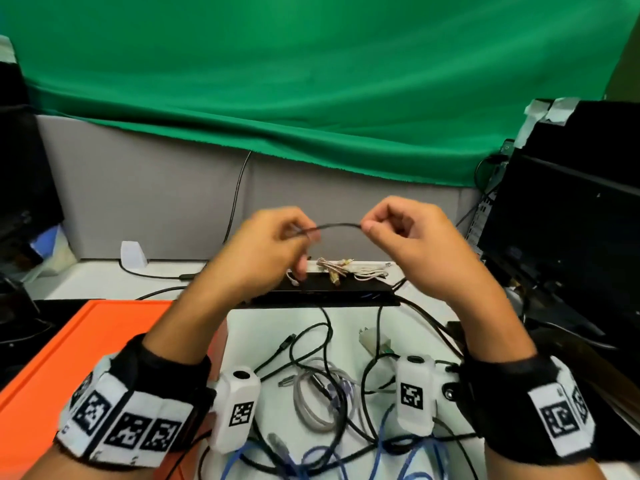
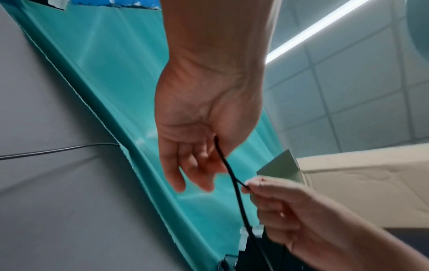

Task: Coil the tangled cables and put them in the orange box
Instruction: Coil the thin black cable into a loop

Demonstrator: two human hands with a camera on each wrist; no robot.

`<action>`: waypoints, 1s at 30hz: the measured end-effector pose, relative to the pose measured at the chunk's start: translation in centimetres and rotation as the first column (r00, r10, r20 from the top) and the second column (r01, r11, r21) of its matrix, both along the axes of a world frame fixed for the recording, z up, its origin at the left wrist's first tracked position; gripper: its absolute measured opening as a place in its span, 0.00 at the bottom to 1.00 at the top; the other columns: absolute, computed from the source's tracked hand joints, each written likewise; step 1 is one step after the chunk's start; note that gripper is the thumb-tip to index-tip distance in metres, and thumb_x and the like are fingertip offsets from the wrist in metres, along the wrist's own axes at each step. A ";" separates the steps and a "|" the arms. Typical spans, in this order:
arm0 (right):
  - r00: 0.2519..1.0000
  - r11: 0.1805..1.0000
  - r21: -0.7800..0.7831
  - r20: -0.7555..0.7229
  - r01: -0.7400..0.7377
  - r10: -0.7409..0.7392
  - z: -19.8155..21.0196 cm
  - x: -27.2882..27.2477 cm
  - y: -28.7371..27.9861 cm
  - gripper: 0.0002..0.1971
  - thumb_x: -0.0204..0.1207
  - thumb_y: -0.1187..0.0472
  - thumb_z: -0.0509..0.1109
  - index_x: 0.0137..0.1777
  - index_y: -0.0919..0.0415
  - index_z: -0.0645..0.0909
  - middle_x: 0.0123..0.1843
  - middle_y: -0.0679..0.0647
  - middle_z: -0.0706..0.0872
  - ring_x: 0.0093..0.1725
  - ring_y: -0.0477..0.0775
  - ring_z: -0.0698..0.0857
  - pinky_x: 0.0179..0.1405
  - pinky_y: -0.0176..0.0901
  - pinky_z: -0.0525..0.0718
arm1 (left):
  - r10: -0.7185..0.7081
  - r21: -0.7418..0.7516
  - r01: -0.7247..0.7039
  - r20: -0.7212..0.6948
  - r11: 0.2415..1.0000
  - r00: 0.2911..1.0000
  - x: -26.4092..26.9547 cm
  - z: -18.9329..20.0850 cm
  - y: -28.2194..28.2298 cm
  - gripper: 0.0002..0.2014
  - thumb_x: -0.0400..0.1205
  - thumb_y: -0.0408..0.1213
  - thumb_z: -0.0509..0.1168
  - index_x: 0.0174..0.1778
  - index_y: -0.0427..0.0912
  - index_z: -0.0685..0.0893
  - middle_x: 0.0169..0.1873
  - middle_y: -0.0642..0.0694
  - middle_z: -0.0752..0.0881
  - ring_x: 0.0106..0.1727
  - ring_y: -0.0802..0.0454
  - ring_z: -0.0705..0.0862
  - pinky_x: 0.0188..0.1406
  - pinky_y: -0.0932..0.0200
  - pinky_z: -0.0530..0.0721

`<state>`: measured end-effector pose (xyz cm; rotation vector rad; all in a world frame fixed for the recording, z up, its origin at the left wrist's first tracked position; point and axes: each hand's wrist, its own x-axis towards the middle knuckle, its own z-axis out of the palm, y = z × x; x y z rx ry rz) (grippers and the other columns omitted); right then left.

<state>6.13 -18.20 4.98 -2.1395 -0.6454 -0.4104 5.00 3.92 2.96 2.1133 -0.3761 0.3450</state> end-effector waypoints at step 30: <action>0.980 0.988 -0.105 0.153 -0.114 0.129 2.5 -4.8 1.0 0.08 0.85 0.49 0.68 0.56 0.44 0.88 0.32 0.48 0.82 0.31 0.44 0.77 0.31 0.36 0.73 | -0.160 -0.458 0.144 0.004 0.877 0.987 -2.0 1.6 -1.0 0.16 0.78 0.53 0.67 0.35 0.44 0.84 0.21 0.55 0.63 0.23 0.55 0.57 0.22 0.62 0.56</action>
